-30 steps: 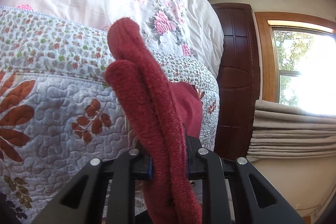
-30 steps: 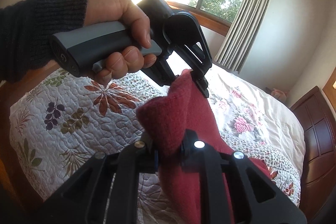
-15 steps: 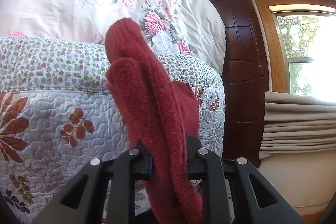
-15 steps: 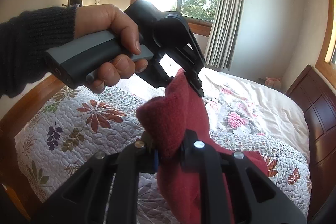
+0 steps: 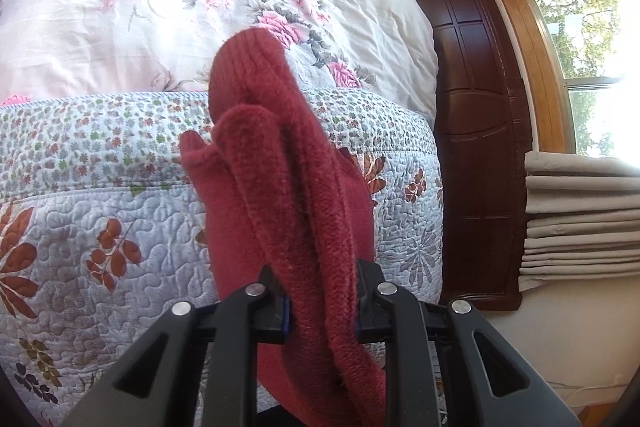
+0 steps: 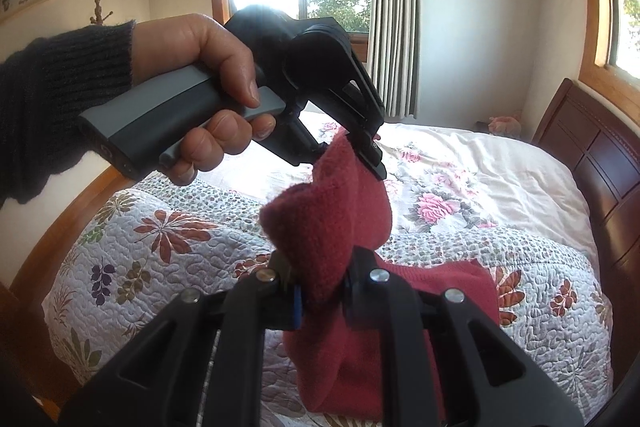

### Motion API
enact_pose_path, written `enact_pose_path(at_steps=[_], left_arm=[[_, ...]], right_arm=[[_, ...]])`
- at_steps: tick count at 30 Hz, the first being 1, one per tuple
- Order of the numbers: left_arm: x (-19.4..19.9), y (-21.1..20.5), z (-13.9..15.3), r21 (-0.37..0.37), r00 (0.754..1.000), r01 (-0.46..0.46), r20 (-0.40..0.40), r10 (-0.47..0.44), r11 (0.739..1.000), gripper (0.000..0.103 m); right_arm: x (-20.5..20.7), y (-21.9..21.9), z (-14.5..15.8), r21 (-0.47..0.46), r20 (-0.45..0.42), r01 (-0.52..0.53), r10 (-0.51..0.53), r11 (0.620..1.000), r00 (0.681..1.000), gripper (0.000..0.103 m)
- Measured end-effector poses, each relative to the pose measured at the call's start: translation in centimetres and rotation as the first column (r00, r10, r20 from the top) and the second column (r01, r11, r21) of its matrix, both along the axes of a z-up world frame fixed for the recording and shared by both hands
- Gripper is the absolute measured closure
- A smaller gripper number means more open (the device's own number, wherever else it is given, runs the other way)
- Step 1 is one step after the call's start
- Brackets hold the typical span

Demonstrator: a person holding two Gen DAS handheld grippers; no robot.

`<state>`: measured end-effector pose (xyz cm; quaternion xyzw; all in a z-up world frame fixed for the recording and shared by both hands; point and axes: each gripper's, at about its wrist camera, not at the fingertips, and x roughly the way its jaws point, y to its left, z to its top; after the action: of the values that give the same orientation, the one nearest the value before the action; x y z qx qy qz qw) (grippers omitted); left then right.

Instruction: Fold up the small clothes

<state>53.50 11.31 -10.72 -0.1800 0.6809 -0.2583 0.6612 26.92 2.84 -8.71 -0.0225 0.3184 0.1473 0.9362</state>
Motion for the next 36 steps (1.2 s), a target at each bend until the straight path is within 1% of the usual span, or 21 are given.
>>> enact_pose_path(at_steps=[2, 5, 11, 16, 23, 28, 33, 36], left_arm=[[-0.1, -1.3, -0.2, 0.011, 1.000, 0.010, -0.003, -0.010, 1.000, 0.083], [-0.1, -3.1, -0.7, 0.036, 1.000, 0.027, -0.009, -0.027, 0.999, 0.083], [-0.2, -6.7, -2.3, 0.082, 0.998, 0.059, -0.030, -0.057, 0.995, 0.083], [-0.1, -9.8, -3.9, 0.130, 0.995, 0.097, -0.046, -0.091, 0.987, 0.083], [-0.5, -14.3, -6.7, 0.199, 0.988, 0.145, -0.075, -0.132, 0.969, 0.083], [-0.9, -16.8, -9.0, 0.244, 0.984, 0.170, -0.101, -0.150, 0.955, 0.083], [-1.3, -18.5, -10.7, 0.267, 0.982, 0.177, -0.112, -0.152, 0.947, 0.083], [-1.3, -19.1, -11.5, 0.270, 0.983, 0.170, -0.112, -0.144, 0.948, 0.079]], right_arm=[[-0.1, -1.1, -0.1, 0.018, -0.007, 0.014, -0.014, 1.000, 1.000, 0.090], [0.0, -2.9, -0.7, 0.078, -0.038, 0.037, -0.035, 0.996, 0.999, 0.090], [-0.1, -5.9, -2.0, 0.119, -0.069, 0.081, -0.073, 0.990, 0.995, 0.090], [0.0, -8.0, -3.2, 0.138, -0.097, 0.114, -0.101, 0.984, 0.990, 0.090], [-0.1, -11.5, -5.7, 0.207, -0.158, 0.180, -0.149, 0.962, 0.976, 0.090], [-0.4, -14.2, -7.8, 0.284, -0.214, 0.220, -0.162, 0.933, 0.963, 0.090], [-0.5, -17.0, -10.0, 0.387, -0.277, 0.256, -0.154, 0.886, 0.949, 0.090], [-0.7, -18.3, -11.2, 0.441, -0.310, 0.270, -0.137, 0.856, 0.941, 0.090]])
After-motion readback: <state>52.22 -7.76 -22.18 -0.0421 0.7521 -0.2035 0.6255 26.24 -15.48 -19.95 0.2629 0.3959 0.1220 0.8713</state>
